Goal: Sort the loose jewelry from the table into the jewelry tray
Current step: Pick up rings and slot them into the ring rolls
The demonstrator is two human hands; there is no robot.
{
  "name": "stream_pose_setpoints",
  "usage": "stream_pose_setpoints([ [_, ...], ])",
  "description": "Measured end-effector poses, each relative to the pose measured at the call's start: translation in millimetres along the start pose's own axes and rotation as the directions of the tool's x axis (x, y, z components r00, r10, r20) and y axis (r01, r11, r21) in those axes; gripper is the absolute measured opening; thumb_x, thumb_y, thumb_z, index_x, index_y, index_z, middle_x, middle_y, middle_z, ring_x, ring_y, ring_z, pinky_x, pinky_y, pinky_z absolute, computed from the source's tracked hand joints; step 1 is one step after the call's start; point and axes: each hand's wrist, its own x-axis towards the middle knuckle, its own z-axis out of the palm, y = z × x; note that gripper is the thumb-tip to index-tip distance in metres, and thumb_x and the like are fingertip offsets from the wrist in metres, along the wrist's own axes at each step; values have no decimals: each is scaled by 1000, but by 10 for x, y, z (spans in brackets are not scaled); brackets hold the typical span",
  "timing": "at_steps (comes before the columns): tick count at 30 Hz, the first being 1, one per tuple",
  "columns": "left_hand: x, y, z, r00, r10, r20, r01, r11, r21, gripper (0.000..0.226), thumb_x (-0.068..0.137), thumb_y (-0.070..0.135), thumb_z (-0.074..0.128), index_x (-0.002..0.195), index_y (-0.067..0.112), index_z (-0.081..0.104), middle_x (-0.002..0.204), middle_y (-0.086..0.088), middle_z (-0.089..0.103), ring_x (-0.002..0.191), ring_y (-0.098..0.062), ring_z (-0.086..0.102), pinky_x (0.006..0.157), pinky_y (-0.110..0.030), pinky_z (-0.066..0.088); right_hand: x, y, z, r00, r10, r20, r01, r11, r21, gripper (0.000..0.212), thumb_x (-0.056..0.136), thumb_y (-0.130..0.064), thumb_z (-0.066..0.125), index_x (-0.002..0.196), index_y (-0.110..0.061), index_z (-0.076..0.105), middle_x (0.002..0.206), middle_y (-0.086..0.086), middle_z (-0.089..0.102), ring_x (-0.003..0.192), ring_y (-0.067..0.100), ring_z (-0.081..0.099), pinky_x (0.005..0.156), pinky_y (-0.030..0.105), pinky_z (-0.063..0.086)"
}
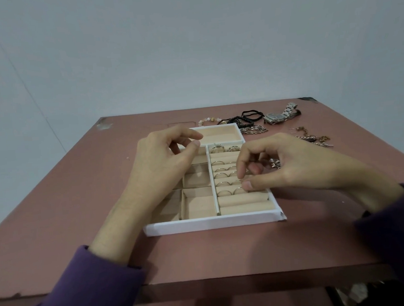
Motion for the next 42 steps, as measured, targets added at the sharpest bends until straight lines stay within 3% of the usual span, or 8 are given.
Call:
stream_pose_setpoints([
  [11, 16, 86, 2, 1000, 4, 20, -4, 1000, 12, 14, 83, 21, 63, 82, 32, 71, 65, 19, 64, 59, -1, 49, 56, -6, 37, -18, -31, -16, 1000, 5, -8, -4, 999, 52, 9, 77, -15, 74, 79, -19, 66, 65, -7, 50, 60, 5, 42, 59, 18, 37],
  [15, 105, 370, 37, 980, 51, 191, -68, 994, 82, 11, 84, 29, 61, 88, 32, 71, 79, 15, 67, 72, -3, 57, 59, -6, 39, -10, 26, -178, 984, 38, -175, -23, 996, 85, 3, 80, -16, 70, 82, -17, 68, 74, 4, 59, 65, 6, 48, 62, 17, 40],
  [18, 234, 606, 136, 942, 90, 322, -137, 983, 126, 12, 85, 31, 60, 91, 32, 71, 87, 11, 69, 82, -4, 60, 69, -16, 44, -16, 188, -408, 926, 110, -360, -62, 988, 143, 3, 82, -13, 67, 82, -15, 68, 72, -2, 60, 63, 0, 52, 59, 12, 43],
  [21, 390, 760, 334, 905, 117, 410, -183, 975, 127, 14, 85, 25, 61, 95, 26, 71, 88, 5, 70, 82, -9, 62, 69, -16, 45, -22, 444, -672, 851, 169, -498, -163, 985, 57, 6, 82, -16, 67, 80, -21, 69, 73, -3, 63, 64, 4, 55, 64, 15, 45],
  [24, 543, 805, 588, 865, 110, 490, -220, 960, 172, 19, 87, 18, 59, 101, 20, 71, 93, 3, 69, 86, -9, 61, 68, -14, 44, -29, 690, -809, 795, 206, -571, -289, 956, -57, 12, 83, -5, 61, 87, -12, 71, 78, 4, 65, 61, 4, 55, 54, 3, 39],
  [29, 766, 786, 951, 830, 54, 556, -228, 941, 248, 24, 87, 8, 54, 103, 17, 70, 104, -2, 69, 96, -14, 62, 77, -22, 44, -6, 939, -813, 817, 150, -557, -380, 866, -325, 25, 79, -4, 56, 77, -24, 72, 73, -8, 62, 68, 10, 59, 67, 25, 46],
  [36, 870, 726, 1233, 840, -1, 542, -201, 928, 314, 26, 84, 9, 52, 98, 21, 71, 105, -7, 70, 98, -23, 63, 83, -27, 48, 36, 1007, -785, 842, 210, -497, -466, 748, -472, 30, 90, -20, 48, 106, -32, 70, 92, 0, 42, 115, 24, 39, 102, 41, 34],
  [42, 869, 706, 1250, 834, -9, 552, -202, 925, 321, 27, 83, 7, 52, 96, 21, 71, 103, -7, 71, 97, -21, 64, 83, -28, 50, 40, 1011, -784, 855, 194, -480, -442, 756, -482, 36, 85, -11, 46, 98, -33, 72, 83, -4, 41, 111, 25, 42, 98, 39, 36],
])
